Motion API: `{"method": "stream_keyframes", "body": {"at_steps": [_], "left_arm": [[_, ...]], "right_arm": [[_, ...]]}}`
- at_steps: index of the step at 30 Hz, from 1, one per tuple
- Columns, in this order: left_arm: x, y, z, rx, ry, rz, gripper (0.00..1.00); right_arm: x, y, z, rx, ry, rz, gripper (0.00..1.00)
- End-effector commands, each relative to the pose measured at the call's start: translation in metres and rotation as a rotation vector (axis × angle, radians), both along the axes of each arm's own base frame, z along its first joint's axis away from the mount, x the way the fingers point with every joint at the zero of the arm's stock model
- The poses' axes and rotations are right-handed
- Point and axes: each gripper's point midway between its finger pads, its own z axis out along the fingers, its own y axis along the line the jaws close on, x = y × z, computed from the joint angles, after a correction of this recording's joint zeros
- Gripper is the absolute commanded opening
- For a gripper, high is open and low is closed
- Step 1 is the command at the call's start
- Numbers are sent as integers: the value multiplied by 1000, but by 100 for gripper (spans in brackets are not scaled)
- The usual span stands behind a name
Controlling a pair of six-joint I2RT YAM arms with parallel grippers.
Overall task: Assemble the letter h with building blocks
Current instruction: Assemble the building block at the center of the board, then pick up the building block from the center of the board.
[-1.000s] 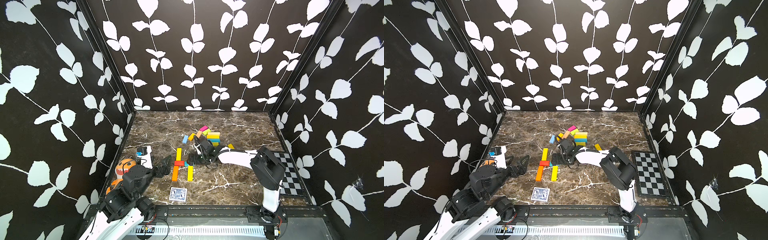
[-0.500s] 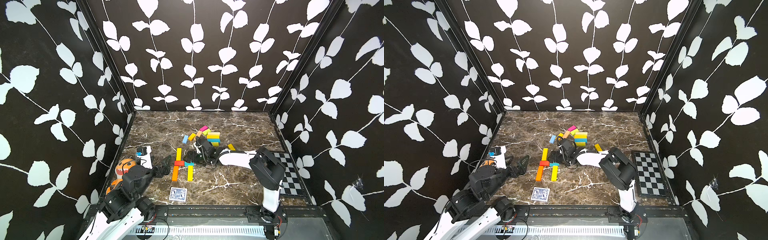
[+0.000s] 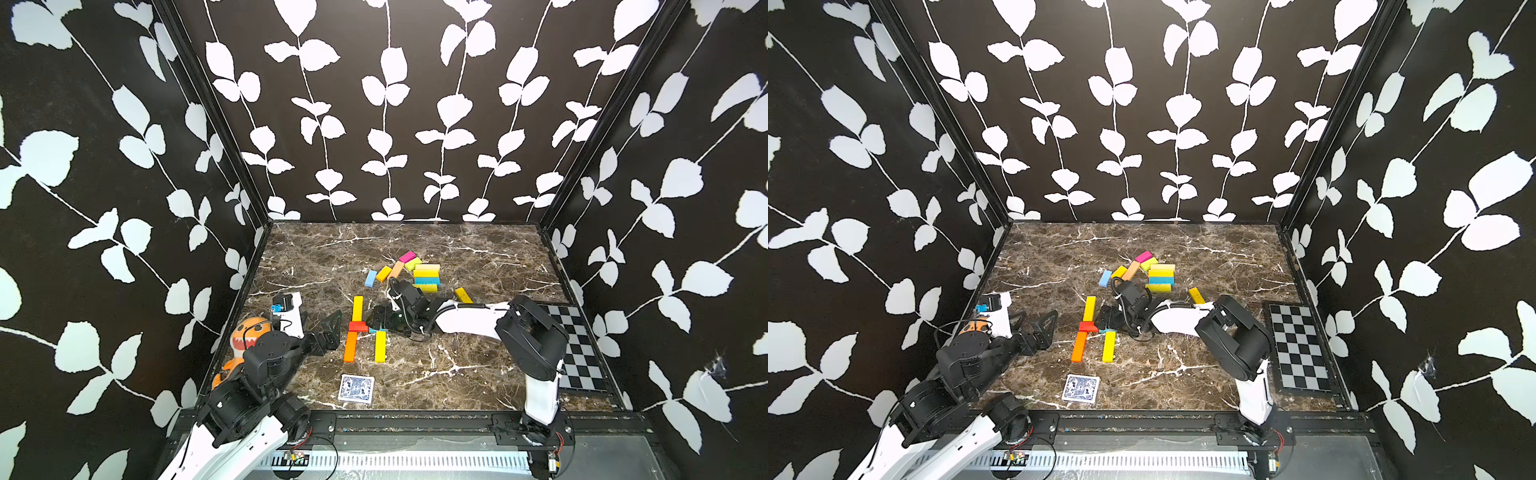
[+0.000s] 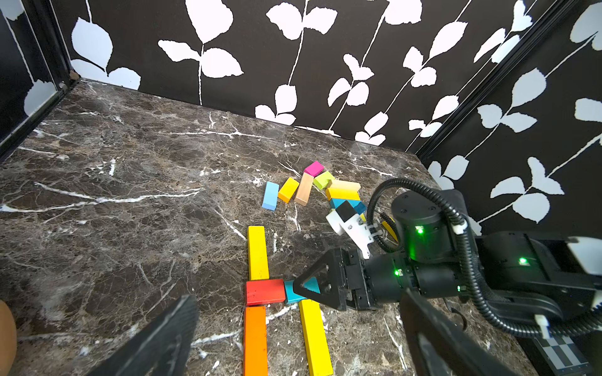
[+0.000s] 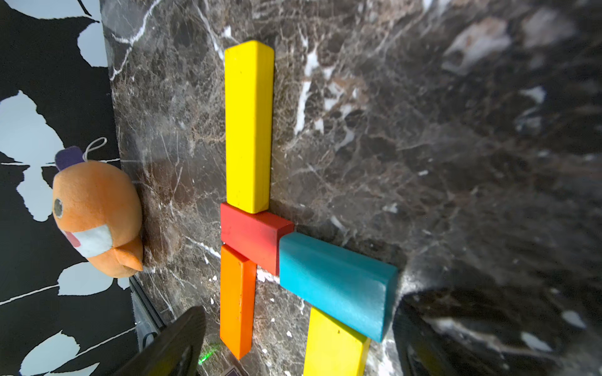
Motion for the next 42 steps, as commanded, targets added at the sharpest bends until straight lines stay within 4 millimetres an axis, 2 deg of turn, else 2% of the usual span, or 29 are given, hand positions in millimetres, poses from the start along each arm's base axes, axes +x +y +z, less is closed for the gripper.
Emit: {"method": "stream_keyframes", "body": {"at_steps": [1, 15, 20, 26, 30, 33, 38, 40, 41, 42], "left_arm": [[-1, 4, -5, 22, 5, 13, 99], [-1, 6, -6, 23, 6, 18, 99], [-2, 7, -6, 25, 7, 20, 99], [-2, 6, -6, 26, 9, 17, 99], [-2, 6, -6, 29, 11, 16, 99], [0, 2, -6, 31, 18, 4, 99], [13, -30, -16, 51, 90, -89, 99], [22, -50, -27, 62, 144, -135, 99], [27, -58, -32, 64, 166, -150, 99], [32, -69, -36, 64, 188, -178, 99]], "right_arm": [[-2, 3, -3, 8, 13, -16, 89], [-3, 8, 1, 11, -1, -5, 89], [-2, 5, 2, -2, -15, -9, 90], [7, -6, 13, -78, -103, 1, 92], [15, -23, 26, -141, -183, -7, 93], [20, -44, 38, -199, -264, -16, 92], [21, -91, 52, -340, -389, -36, 91], [19, -111, 46, -399, -401, -55, 91], [18, -117, 56, -385, -423, -69, 91], [17, -124, 56, -387, -430, -78, 91]]}}
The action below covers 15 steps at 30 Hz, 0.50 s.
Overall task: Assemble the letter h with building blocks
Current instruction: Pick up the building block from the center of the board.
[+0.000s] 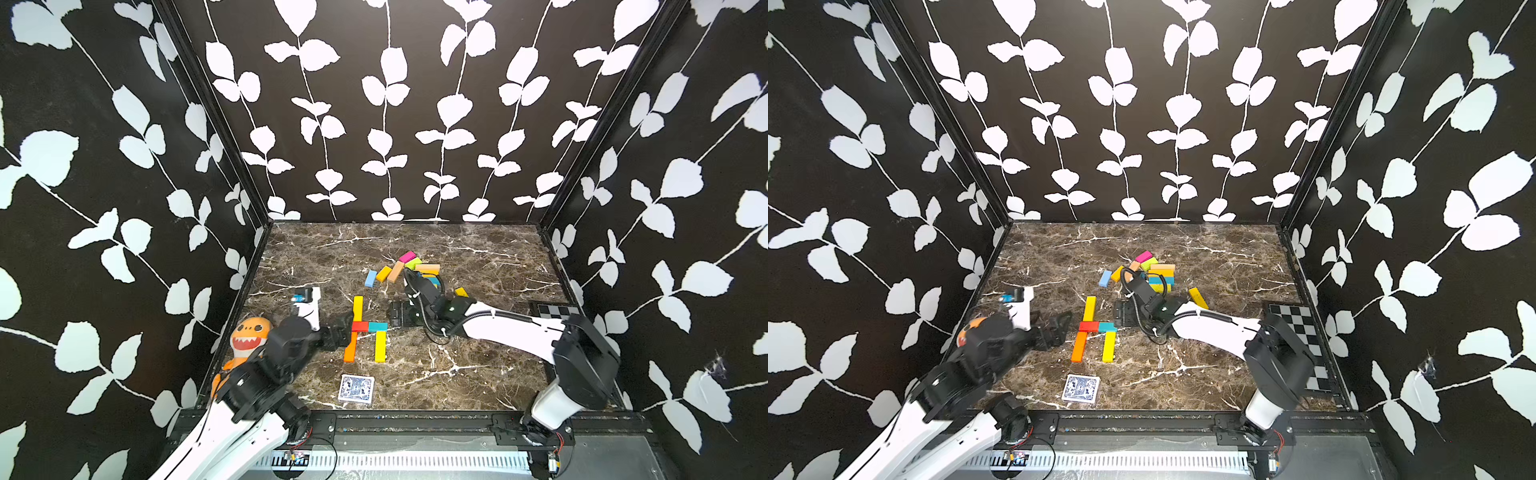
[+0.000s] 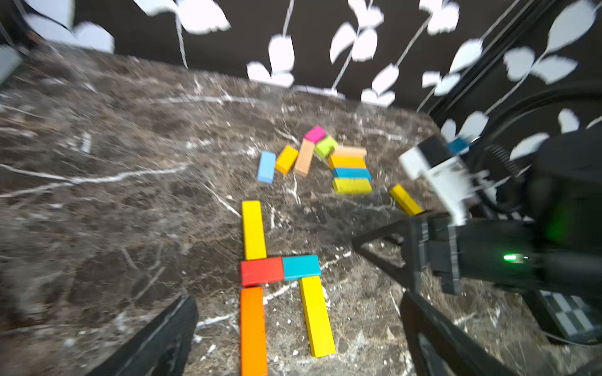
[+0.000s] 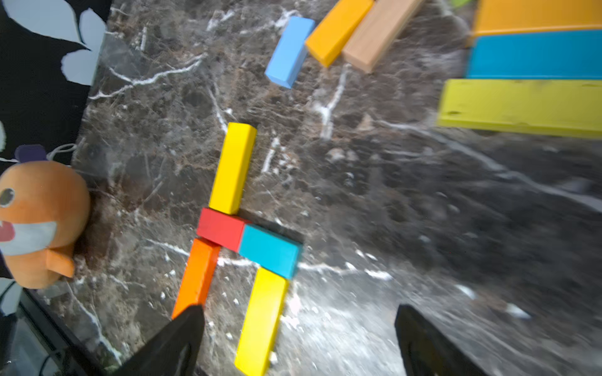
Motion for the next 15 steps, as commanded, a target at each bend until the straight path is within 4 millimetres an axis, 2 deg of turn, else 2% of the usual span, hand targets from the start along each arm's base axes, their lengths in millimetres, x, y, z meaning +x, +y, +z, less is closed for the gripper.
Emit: {"method": "stream_keyframes", "body": {"at_steps": [1, 5, 9, 10, 13, 15], "left_arm": [[15, -37, -1, -39, 44, -94, 99], [42, -69, -21, 24, 140, -131, 99], [78, -97, -37, 121, 195, -145, 97], [95, -96, -39, 137, 208, -124, 96], [125, -108, -56, 166, 276, -133, 92], [147, -115, -68, 169, 318, -131, 85]], "right_arm": [[1, -43, -12, -124, -45, -58, 91], [-3, -58, -12, -129, -57, -59, 91], [-9, -66, -10, -117, -70, -48, 91], [-10, -67, -9, -109, -71, -44, 91], [-16, -72, -11, -107, -69, -30, 91], [-18, -76, -12, -107, -69, -30, 91]]}}
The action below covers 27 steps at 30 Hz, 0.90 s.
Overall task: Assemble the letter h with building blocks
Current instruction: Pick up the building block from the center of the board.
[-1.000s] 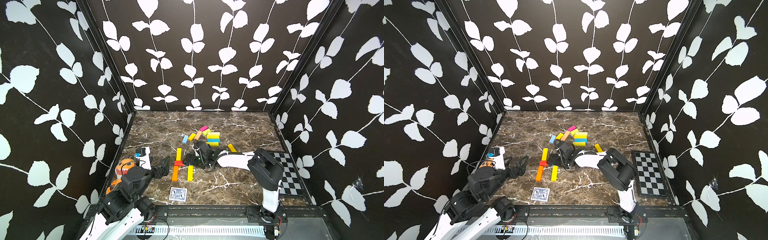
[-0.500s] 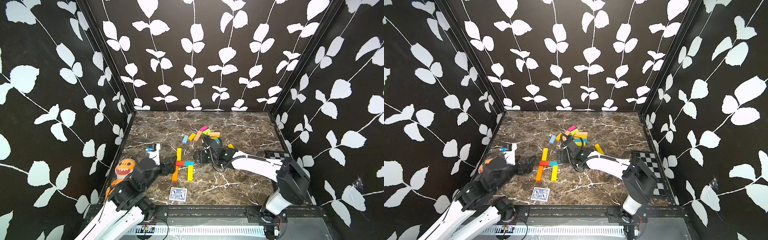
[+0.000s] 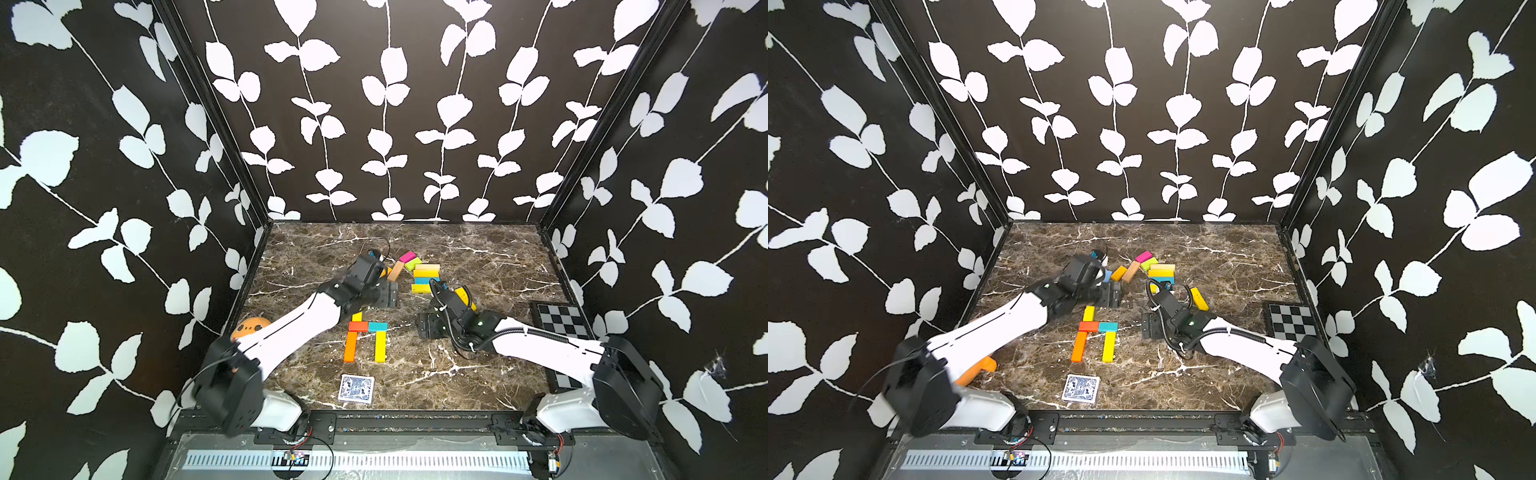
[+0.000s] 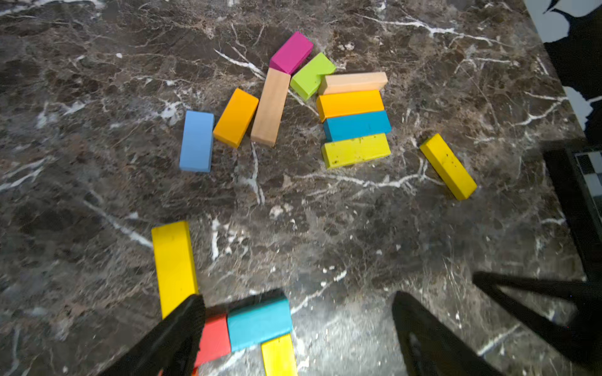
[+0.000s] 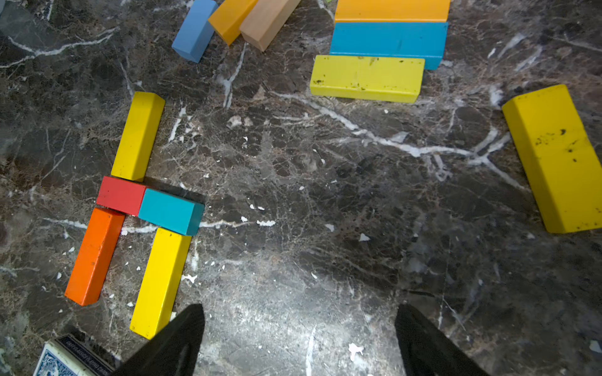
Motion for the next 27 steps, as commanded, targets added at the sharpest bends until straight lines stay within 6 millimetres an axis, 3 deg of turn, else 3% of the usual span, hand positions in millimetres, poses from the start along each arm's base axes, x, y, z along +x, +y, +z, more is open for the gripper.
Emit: {"method": "stream_keyframes", "body": {"at_steps": [1, 5, 10, 12, 15, 22, 27], "left_arm": [[31, -7, -10, 11, 32, -22, 84], [60, 5, -36, 117, 87, 0, 81], [78, 41, -61, 252, 144, 54, 71], [83, 44, -64, 234, 148, 61, 70], [87, 29, -64, 180, 136, 7, 72], [92, -29, -60, 129, 110, -132, 71], [116, -47, -69, 159, 72, -151, 70]], "right_arm": [[1, -5, 5, 16, -31, 4, 91], [-1, -12, -1, 40, -20, -7, 92], [1, -13, -9, 62, -5, -13, 91], [2, -13, -11, 69, -1, -13, 92], [5, -12, -12, 82, 6, -11, 92], [11, -22, -16, 85, 12, -49, 91], [11, -28, -22, 89, 34, -62, 92]]}}
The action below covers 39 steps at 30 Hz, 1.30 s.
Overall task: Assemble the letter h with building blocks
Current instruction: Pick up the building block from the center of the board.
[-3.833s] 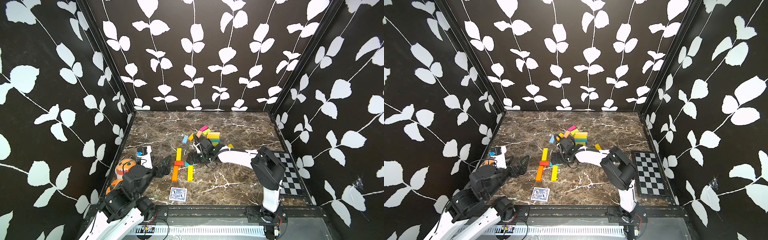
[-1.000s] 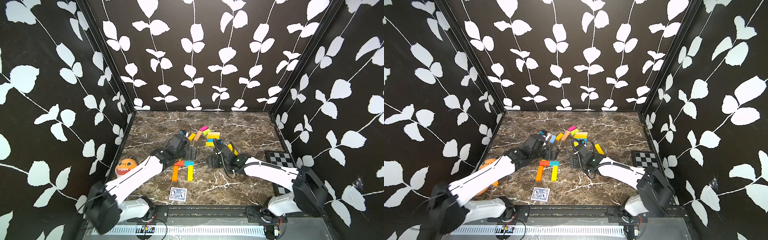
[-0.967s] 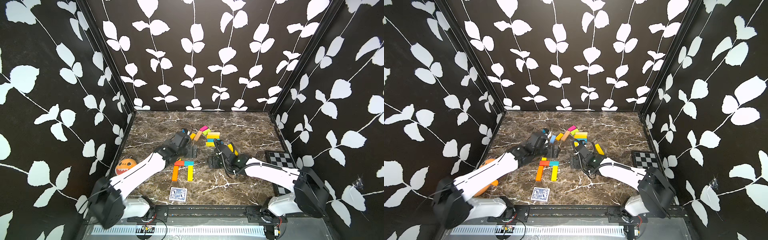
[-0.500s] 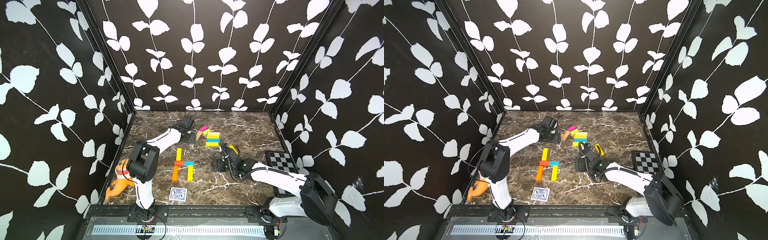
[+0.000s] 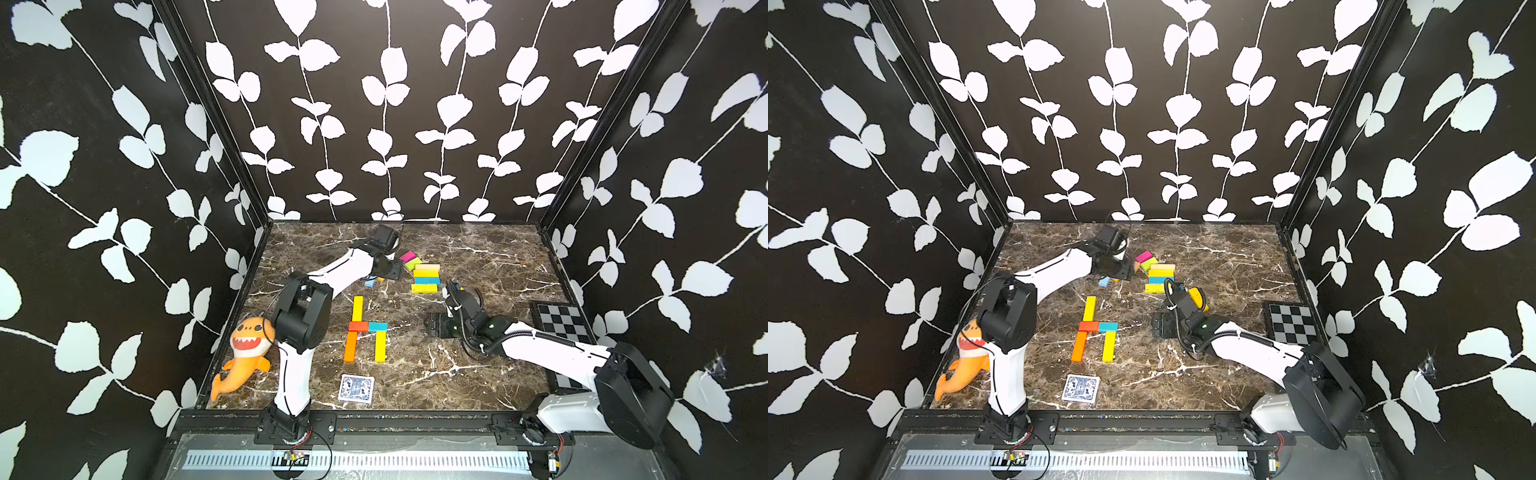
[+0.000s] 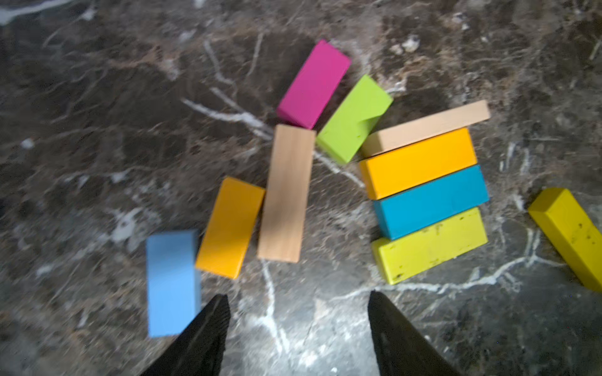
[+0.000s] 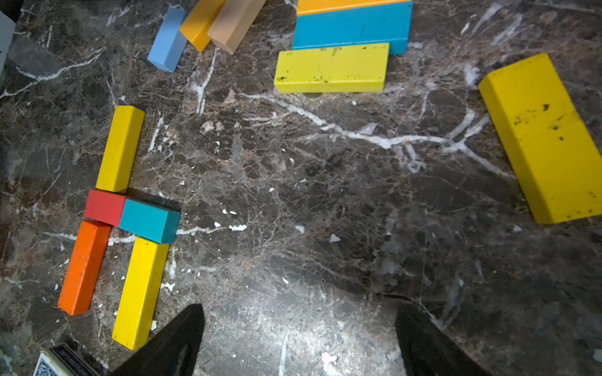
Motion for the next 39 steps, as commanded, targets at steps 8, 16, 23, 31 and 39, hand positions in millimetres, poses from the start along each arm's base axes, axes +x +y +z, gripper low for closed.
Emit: {"method": "stream_keyframes", "body": {"at_steps": [8, 16, 23, 31, 39], "left_arm": [[49, -14, -7, 81, -104, -41, 67], [67, -18, -15, 144, -108, -71, 67], [65, -17, -28, 176, -72, -80, 63], [56, -20, -44, 218, -45, -103, 60], [51, -22, -60, 248, -10, -108, 57]], "right_arm": [[0, -5, -8, 18, 23, -12, 91], [2, -5, -9, 22, 29, -15, 92], [3, -11, -3, 14, 17, -29, 91], [5, -19, 4, 10, -1, -53, 92], [3, -26, 11, 9, -14, -65, 92]]}}
